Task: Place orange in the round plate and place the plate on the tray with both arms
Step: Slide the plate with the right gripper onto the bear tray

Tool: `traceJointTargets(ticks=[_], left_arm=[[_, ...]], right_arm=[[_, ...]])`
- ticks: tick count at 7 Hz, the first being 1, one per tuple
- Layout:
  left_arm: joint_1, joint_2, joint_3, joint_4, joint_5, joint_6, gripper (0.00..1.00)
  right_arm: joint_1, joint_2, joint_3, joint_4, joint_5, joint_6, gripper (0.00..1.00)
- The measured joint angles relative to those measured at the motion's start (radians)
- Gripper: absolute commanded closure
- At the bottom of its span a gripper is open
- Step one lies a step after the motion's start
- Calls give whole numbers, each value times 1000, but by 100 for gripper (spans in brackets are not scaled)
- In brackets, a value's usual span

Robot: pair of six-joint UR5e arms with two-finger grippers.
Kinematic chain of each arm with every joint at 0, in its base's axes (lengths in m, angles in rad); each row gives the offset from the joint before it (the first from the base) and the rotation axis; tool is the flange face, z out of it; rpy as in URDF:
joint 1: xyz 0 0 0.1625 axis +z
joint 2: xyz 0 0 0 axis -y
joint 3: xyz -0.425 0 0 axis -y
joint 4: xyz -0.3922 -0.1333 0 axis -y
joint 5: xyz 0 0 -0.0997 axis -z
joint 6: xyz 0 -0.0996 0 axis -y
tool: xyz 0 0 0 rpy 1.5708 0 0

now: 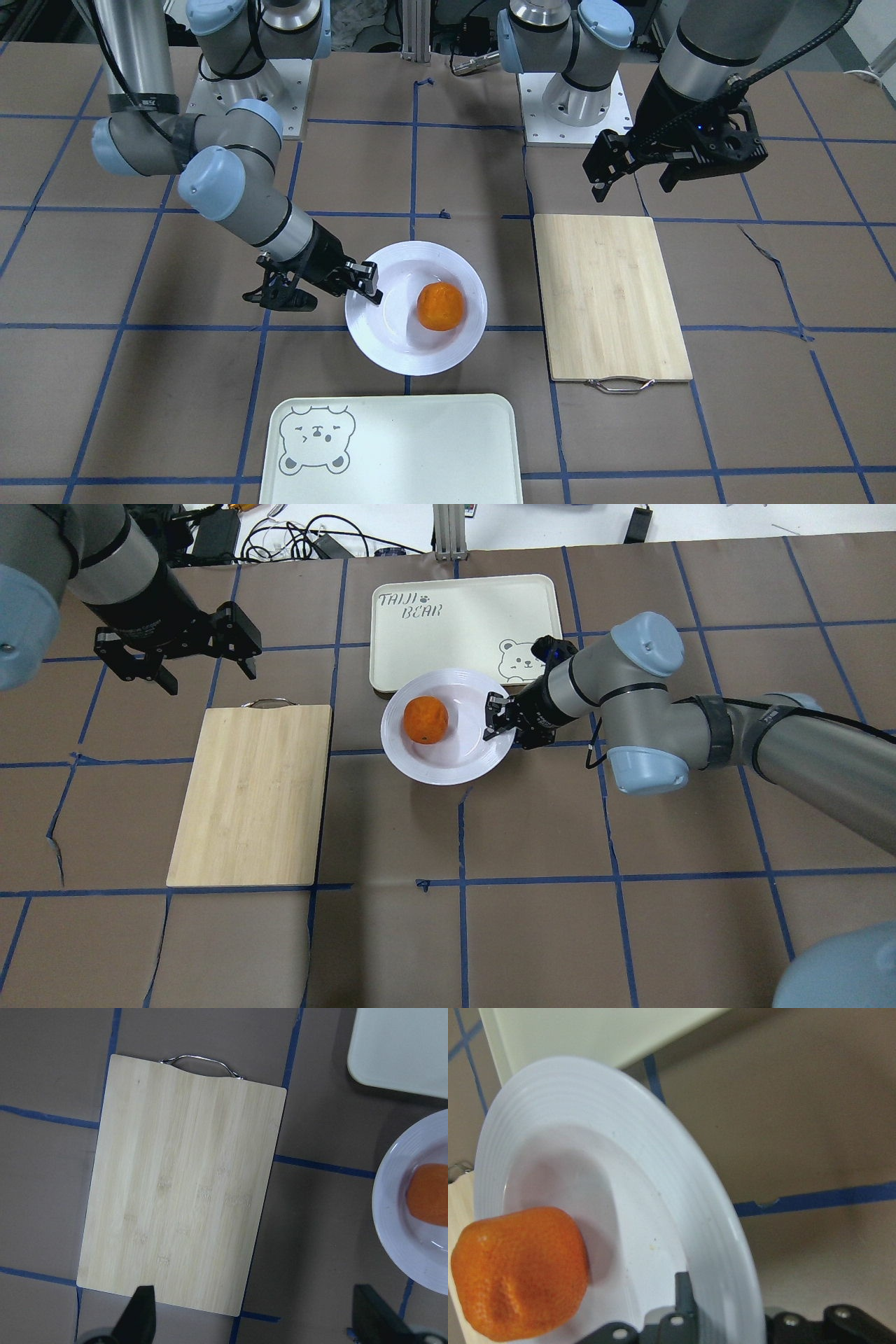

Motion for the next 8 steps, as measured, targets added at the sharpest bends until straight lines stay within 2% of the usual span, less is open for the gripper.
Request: traceJointTargets(ticks=[1, 2, 3, 5, 6, 7, 8], left_arm=[[-1, 0, -1, 0, 0, 0, 0], [-1, 0, -1, 0, 0, 0, 0], [0, 0, -1, 0, 1, 0, 0], [0, 1, -1, 0, 2, 0, 0], [0, 1, -1, 0, 3, 0, 0], [0, 1, -1, -1, 3, 0, 0], [0, 1, -1, -1, 4, 0, 0]], right_arm=[[-37, 3, -39, 2, 28, -4, 100], [-55, 29, -117, 15, 21, -12, 100], [-61, 101, -223, 25, -3, -29, 100], [-61, 337, -525, 42, -23, -47, 100], [-58, 427, -636, 61, -26, -46, 81], [-56, 470, -683, 80, -27, -45, 66], [-55, 485, -686, 89, -27, -44, 48]])
